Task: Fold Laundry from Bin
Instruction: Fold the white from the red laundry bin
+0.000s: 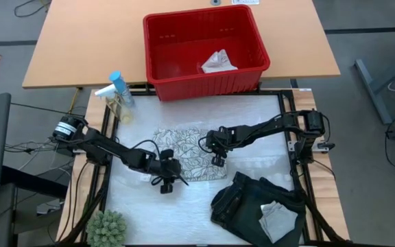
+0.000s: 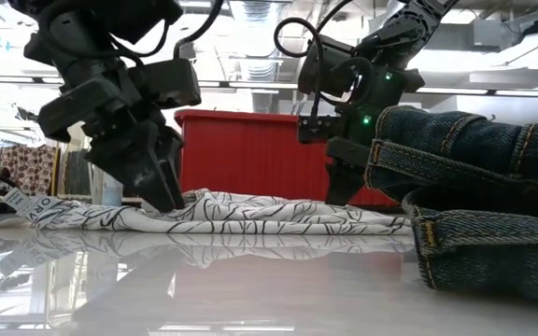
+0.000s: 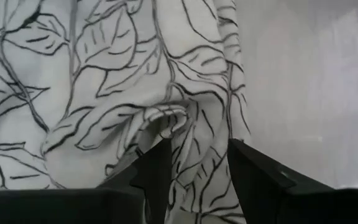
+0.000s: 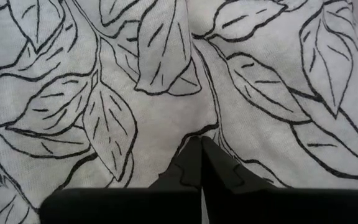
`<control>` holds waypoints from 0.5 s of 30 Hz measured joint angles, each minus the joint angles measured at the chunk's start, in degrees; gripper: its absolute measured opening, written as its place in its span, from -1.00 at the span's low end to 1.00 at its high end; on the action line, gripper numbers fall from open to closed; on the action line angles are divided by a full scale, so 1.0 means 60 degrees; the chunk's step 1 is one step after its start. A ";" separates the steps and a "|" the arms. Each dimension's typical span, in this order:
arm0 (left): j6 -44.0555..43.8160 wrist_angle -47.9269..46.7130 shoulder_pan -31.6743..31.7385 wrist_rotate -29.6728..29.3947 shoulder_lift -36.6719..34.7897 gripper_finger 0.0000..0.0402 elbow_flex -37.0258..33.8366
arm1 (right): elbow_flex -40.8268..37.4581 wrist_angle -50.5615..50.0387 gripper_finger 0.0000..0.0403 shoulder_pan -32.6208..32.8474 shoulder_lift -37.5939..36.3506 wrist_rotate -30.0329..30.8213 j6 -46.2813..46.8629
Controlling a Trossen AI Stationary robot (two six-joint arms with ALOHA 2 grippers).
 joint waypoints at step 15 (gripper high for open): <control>0.0128 -0.0969 0.0149 -0.0666 -0.0213 -0.27 0.0508 | 0.0004 0.0058 -0.89 0.0000 0.0000 -0.0015 -0.0004</control>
